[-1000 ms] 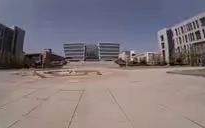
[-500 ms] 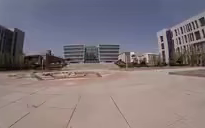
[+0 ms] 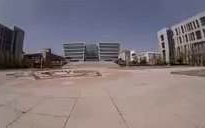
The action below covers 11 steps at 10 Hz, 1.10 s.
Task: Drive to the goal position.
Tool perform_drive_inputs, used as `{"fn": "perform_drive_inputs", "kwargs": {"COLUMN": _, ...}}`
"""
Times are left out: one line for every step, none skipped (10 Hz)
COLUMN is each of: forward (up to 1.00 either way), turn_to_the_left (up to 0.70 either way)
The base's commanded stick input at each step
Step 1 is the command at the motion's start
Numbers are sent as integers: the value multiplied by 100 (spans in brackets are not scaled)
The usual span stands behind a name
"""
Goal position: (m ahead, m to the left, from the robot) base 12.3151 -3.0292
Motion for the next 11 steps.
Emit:
{"fn": "perform_drive_inputs", "kwargs": {"forward": 60, "turn_to_the_left": 0}}
{"fn": "perform_drive_inputs", "kwargs": {"forward": 60, "turn_to_the_left": 0}}
{"fn": "perform_drive_inputs", "kwargs": {"forward": 53, "turn_to_the_left": 0}}
{"fn": "perform_drive_inputs", "kwargs": {"forward": 43, "turn_to_the_left": 0}}
{"fn": "perform_drive_inputs", "kwargs": {"forward": 34, "turn_to_the_left": 0}}
{"fn": "perform_drive_inputs", "kwargs": {"forward": 25, "turn_to_the_left": 0}}
{"fn": "perform_drive_inputs", "kwargs": {"forward": 18, "turn_to_the_left": 0}}
{"fn": "perform_drive_inputs", "kwargs": {"forward": 11, "turn_to_the_left": 0}}
{"fn": "perform_drive_inputs", "kwargs": {"forward": 7, "turn_to_the_left": 0}}
{"fn": "perform_drive_inputs", "kwargs": {"forward": 6, "turn_to_the_left": 0}}
{"fn": "perform_drive_inputs", "kwargs": {"forward": 5, "turn_to_the_left": 0}}
